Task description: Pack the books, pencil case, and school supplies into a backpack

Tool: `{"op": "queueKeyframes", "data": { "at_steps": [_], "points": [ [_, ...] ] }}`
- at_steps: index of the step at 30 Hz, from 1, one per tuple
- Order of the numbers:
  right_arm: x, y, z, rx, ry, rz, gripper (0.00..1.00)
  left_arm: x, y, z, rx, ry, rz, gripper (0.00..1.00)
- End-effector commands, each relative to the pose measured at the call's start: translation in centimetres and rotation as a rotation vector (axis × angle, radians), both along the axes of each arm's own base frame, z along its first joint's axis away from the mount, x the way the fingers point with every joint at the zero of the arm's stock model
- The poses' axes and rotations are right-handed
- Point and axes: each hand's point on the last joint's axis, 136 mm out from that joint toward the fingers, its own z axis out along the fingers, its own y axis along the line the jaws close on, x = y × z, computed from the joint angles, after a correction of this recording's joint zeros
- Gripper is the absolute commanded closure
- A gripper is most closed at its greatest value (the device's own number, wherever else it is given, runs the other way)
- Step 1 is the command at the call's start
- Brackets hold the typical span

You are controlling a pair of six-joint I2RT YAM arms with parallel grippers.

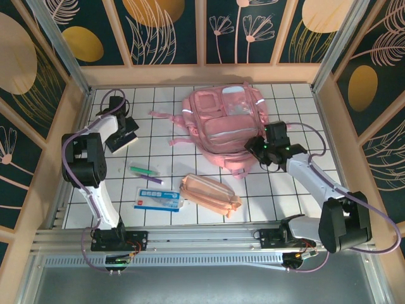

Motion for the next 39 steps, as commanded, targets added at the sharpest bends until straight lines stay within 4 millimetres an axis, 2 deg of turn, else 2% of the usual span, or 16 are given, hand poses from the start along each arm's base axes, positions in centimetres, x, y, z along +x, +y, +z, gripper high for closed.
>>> {"op": "queueKeyframes", "data": {
  "at_steps": [1, 4, 7, 11, 14, 17, 20, 25, 28, 31, 34, 35, 39],
  "points": [
    [2.4, 1.3, 4.8, -0.084, -0.191, 0.079, 0.55, 0.5, 0.2, -1.2, 0.000, 0.028, -0.006, 0.11],
    [4.0, 3.8, 6.9, -0.030, -0.274, 0.137, 0.55, -0.4, -0.6, -3.5, -0.042, 0.084, -0.015, 0.13],
    [5.6, 7.2, 8.3, 0.082, -0.320, 0.225, 0.55, -1.7, -1.5, -5.2, -0.099, 0.110, -0.014, 0.20],
    [7.8, 11.0, 8.4, 0.153, -0.303, 0.294, 0.55, -3.6, -3.6, -6.8, -0.191, 0.121, -0.052, 0.31],
    [8.9, 12.9, 8.2, 0.189, -0.288, 0.321, 0.55, -4.9, -6.0, -7.2, -0.218, 0.135, -0.105, 0.32],
    [9.7, 14.1, 8.0, 0.226, -0.274, 0.340, 0.55, -5.9, -8.8, -7.2, -0.198, 0.162, -0.192, 0.30],
    [10.2, 15.1, 7.5, 0.249, -0.255, 0.359, 0.55, -7.4, -11.7, -7.5, -0.249, 0.166, -0.231, 0.29],
    [10.4, 17.2, 6.2, 0.273, -0.233, 0.420, 0.55, -9.7, -15.5, -7.0, -0.239, 0.167, -0.317, 0.28],
    [10.4, 18.6, 5.8, 0.282, -0.233, 0.480, 0.55, -11.4, -17.0, -6.9, -0.269, 0.168, -0.341, 0.28],
    [10.5, 20.2, 5.1, 0.265, -0.254, 0.559, 0.55, -12.5, -17.7, -6.4, -0.279, 0.163, -0.360, 0.29],
    [11.1, 22.0, 4.1, 0.243, -0.277, 0.657, 0.57, -13.4, -18.4, -5.0, -0.313, 0.142, -0.377, 0.28],
    [11.2, 22.8, 3.7, 0.233, -0.288, 0.698, 0.62, -13.4, -18.6, -3.7, -0.332, 0.110, -0.379, 0.26],
    [11.0, 26.1, 1.5, 0.183, -0.317, 0.801, 0.63, -12.8, -18.5, 1.9, -0.351, -0.026, -0.374, 0.23]
  ]
}}
